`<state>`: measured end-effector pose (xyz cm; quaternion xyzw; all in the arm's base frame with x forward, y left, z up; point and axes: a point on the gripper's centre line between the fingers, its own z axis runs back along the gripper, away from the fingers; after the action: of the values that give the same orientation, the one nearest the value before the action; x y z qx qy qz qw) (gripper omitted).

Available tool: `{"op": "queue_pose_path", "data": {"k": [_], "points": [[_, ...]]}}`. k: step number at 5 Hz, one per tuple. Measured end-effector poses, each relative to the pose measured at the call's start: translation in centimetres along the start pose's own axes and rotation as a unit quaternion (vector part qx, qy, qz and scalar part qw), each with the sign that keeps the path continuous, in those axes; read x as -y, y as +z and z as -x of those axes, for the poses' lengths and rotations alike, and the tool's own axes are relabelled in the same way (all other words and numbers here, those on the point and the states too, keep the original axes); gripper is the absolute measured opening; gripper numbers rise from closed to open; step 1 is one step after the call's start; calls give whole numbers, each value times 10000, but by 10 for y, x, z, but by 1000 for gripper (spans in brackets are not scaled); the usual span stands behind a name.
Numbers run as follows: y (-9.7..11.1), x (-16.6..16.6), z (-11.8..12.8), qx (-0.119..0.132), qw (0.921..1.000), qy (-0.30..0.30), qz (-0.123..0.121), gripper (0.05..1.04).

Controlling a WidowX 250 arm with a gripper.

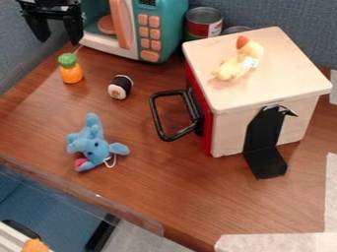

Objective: Move the stuffed elephant to the side

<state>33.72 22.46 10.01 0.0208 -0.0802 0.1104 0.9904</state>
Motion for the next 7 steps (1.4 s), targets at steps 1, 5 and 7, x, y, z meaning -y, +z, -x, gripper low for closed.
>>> {"op": "queue_pose_path", "data": {"k": [1,5,7], "points": [[-18,3,8,-212,9997,-29,128,1000],[-14,45,143,-20,9846,-1718,334,999],[-38,84,160,-131,9809,-1893,436,999]]}}
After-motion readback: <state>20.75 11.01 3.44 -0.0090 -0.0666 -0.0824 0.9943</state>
